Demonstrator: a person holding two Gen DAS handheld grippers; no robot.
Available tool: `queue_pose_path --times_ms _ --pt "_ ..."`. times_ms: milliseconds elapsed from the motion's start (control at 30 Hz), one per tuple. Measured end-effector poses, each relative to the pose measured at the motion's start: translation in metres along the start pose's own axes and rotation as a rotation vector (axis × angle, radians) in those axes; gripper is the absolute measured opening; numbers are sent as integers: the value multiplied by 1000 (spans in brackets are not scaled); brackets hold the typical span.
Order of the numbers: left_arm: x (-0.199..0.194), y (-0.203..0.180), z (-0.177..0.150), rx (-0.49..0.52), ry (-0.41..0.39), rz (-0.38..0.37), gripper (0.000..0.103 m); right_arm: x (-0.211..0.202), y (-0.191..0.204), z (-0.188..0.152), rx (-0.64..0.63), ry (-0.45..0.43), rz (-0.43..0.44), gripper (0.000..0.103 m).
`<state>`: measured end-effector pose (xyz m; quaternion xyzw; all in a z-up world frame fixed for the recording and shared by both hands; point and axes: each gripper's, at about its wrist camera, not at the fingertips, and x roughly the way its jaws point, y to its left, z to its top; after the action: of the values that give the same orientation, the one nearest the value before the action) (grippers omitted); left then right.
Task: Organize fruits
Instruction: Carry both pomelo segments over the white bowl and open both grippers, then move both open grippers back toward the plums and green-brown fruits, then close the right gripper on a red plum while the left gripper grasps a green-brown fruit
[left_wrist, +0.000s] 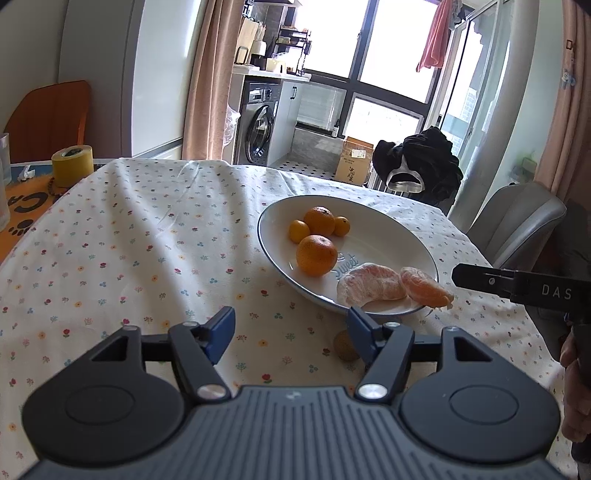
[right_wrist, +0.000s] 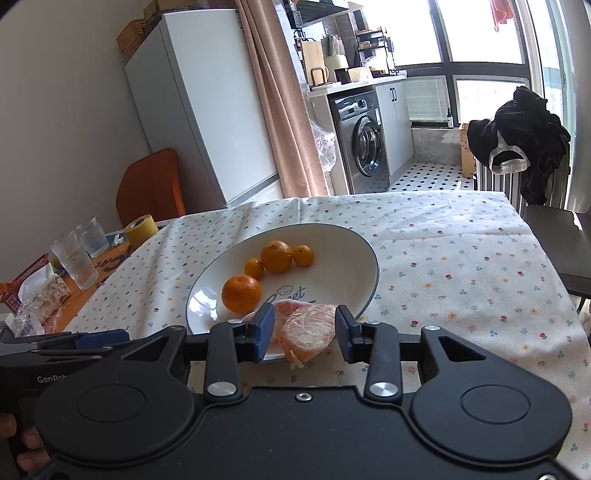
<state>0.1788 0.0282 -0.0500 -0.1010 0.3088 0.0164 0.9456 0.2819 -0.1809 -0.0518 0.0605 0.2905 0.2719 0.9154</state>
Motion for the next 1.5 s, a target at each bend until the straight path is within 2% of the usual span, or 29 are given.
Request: queue_pose_path --times_ms 200,433,800,1033,1333,1400,1500 --pt "-5 -6 -7 9 7 -9 75 -9 1 -9 2 5 7 47" --pt "-9 -15 -16 29 22 -22 75 -18 1 -19 2 10 14 56" --pt "-4 -30 -31 89 71 -47 75 -24 -3 -41 6 48 39 62" --pt "-2 -33 -36 109 89 -43 75 -22 -3 -54 3 70 78 71" --pt "-1 -28 -40 107 107 -20 75 -11 2 -61 -13 88 102 71" --pt "-1 -28 -40 108 107 -20 75 -8 5 -63 -28 95 103 68" --pt "1 -29 -39 109 110 -26 75 -3 8 -65 -46 112 112 56"
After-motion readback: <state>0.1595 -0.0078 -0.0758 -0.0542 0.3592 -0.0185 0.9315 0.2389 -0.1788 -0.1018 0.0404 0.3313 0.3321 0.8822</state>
